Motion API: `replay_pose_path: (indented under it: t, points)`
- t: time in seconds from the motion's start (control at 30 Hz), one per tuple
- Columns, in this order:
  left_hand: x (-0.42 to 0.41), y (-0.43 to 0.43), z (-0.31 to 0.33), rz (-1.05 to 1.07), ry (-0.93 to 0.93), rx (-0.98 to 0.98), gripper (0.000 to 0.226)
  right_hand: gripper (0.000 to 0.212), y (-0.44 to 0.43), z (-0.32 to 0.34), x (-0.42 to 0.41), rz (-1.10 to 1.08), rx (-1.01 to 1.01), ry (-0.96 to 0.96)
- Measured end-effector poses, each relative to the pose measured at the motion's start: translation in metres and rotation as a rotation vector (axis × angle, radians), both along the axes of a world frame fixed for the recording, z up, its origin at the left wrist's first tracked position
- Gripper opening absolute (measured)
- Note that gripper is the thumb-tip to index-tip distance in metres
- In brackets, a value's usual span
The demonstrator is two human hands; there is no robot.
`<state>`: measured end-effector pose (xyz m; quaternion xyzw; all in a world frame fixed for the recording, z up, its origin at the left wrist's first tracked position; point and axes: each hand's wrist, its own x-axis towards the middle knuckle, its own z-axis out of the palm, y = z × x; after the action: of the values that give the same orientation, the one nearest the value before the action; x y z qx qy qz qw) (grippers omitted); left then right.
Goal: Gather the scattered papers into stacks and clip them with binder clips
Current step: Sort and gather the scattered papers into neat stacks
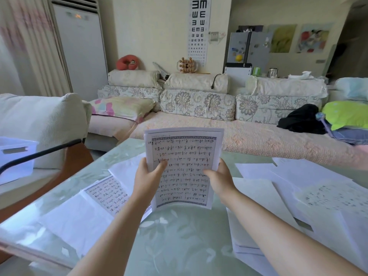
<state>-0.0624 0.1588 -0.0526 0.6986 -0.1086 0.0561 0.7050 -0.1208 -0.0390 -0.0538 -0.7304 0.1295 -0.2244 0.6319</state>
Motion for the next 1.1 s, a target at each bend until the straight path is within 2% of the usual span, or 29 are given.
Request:
replay_pose_path:
  t: [0.17,0.3,0.47,0.53,0.63,0.7,0.8,0.97,1.1]
  points:
    - [0.006,-0.003,0.006,0.017,-0.046,-0.006,0.025,0.030,0.002,-0.002,0.006,-0.032,-0.014,-0.016]
    - [0.007,-0.009,-0.012,-0.014,0.052,0.200,0.024,0.039,0.006,-0.011,0.008,-0.001,-0.109,0.046]
    - [0.013,-0.008,0.000,0.049,0.039,0.278,0.016,0.022,-0.006,-0.002,0.006,-0.057,-0.162,0.067]
    - [0.010,-0.013,0.007,0.013,0.065,0.287,0.015,0.015,-0.018,0.001,0.001,-0.084,-0.192,0.077]
    - [-0.003,-0.032,0.011,-0.141,0.209,0.320,0.015,0.021,-0.047,-0.003,-0.010,-0.123,-0.178,0.160]
    - [-0.015,-0.054,0.007,-0.272,0.350,0.389,0.016,0.028,-0.073,-0.011,-0.022,-0.167,-0.172,0.260]
    - [-0.024,-0.086,-0.007,-0.354,0.427,0.493,0.012,0.032,-0.099,-0.022,-0.038,-0.226,-0.171,0.382]
    - [-0.028,-0.148,-0.036,-0.358,0.361,0.674,0.023,0.030,-0.143,-0.039,-0.069,-0.332,-0.245,0.468]
    - [-0.035,-0.181,-0.058,-0.440,0.311,0.971,0.036,0.043,-0.172,-0.054,-0.088,-0.359,-0.357,0.535]
